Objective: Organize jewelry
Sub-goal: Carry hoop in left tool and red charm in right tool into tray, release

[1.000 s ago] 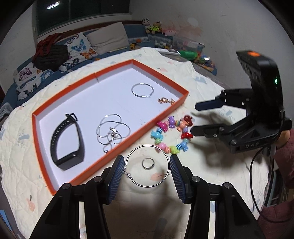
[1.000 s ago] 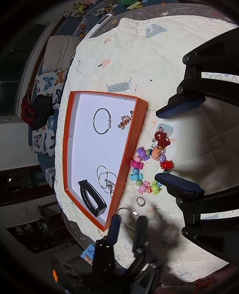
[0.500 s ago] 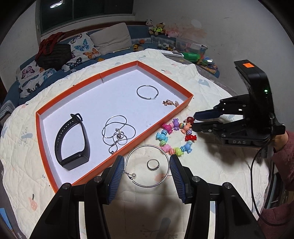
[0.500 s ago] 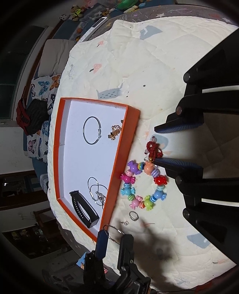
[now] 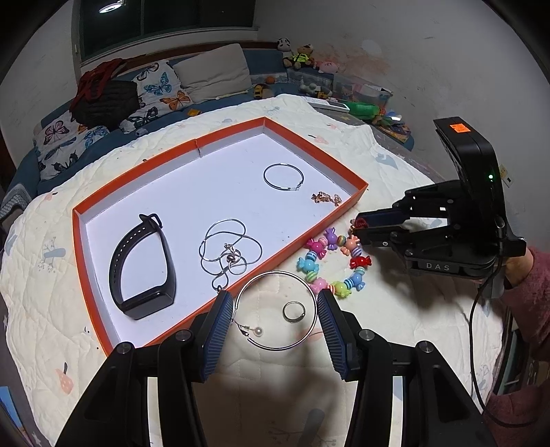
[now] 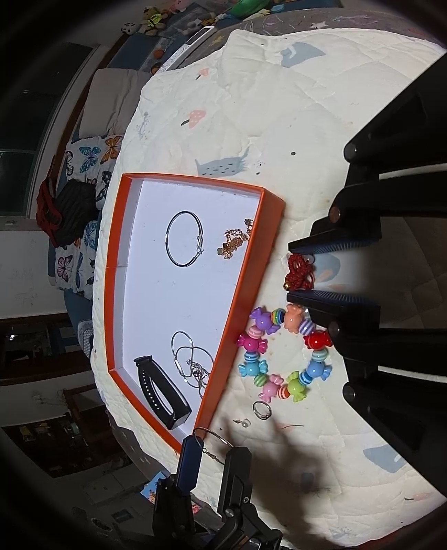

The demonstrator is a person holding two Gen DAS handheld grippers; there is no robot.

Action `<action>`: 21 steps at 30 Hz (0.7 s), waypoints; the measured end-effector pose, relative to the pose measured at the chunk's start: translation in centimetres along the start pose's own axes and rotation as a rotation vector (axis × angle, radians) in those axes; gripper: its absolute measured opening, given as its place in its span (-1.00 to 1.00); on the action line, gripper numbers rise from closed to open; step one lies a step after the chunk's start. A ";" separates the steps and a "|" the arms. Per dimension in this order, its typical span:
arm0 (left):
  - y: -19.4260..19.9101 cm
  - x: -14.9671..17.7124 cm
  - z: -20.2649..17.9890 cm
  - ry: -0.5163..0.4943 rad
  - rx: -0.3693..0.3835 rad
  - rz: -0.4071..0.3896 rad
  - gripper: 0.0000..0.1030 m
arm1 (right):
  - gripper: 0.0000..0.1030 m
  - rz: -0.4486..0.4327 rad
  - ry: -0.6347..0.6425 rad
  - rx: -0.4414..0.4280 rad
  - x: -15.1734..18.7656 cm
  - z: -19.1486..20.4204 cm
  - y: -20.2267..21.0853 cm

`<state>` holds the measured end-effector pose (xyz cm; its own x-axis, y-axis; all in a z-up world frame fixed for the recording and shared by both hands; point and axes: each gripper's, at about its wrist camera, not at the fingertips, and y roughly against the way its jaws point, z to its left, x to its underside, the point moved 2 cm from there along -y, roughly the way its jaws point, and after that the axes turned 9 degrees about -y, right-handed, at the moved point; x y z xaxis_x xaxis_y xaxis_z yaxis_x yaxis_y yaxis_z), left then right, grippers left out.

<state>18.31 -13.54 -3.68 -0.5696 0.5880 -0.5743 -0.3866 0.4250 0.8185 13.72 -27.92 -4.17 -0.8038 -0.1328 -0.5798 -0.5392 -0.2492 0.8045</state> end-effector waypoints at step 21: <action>-0.2 -7.2 4.9 0.066 -0.094 -0.076 0.05 | -0.56 -0.142 0.007 -0.020 -6.1 0.1 2.6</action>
<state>26.05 -14.49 0.29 -0.5811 0.5091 -0.6350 -0.4949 0.3983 0.7723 17.17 -27.70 1.48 -0.7182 -0.1014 -0.6884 -0.6419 -0.2854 0.7117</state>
